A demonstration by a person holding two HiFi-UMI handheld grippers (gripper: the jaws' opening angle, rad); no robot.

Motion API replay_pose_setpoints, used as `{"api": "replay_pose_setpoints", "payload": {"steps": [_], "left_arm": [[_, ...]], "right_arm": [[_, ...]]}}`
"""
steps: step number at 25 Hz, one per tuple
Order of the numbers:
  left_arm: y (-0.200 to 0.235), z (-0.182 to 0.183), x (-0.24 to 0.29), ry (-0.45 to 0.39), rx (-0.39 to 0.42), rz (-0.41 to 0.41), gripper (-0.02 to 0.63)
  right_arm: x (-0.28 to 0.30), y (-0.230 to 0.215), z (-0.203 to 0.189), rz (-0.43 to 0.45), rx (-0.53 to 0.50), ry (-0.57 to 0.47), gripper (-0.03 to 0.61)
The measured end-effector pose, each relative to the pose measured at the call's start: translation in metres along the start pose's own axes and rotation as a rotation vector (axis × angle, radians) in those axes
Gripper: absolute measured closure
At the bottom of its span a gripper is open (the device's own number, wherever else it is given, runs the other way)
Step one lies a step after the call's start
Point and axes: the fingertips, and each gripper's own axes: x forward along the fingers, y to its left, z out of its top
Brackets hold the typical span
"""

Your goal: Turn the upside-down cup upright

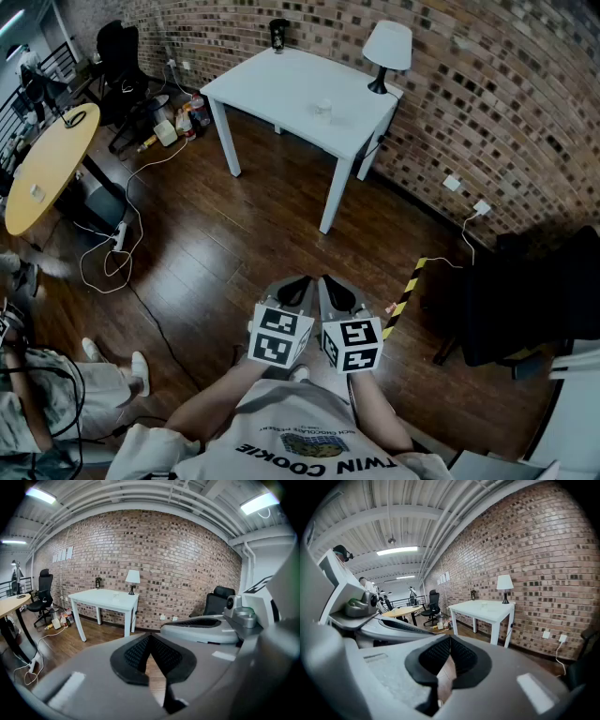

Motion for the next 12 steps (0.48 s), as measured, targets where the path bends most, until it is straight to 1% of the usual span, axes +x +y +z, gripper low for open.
{"api": "replay_pose_setpoints", "payload": {"steps": [4, 12], "left_arm": [[0.031, 0.006, 0.02, -0.001, 0.001, -0.003, 0.607], [0.113, 0.043, 0.069, -0.001, -0.009, -0.038, 0.607]], "right_arm": [[0.037, -0.004, 0.008, -0.002, -0.006, 0.002, 0.574], [0.127, -0.016, 0.042, -0.044, -0.009, 0.026, 0.574]]}}
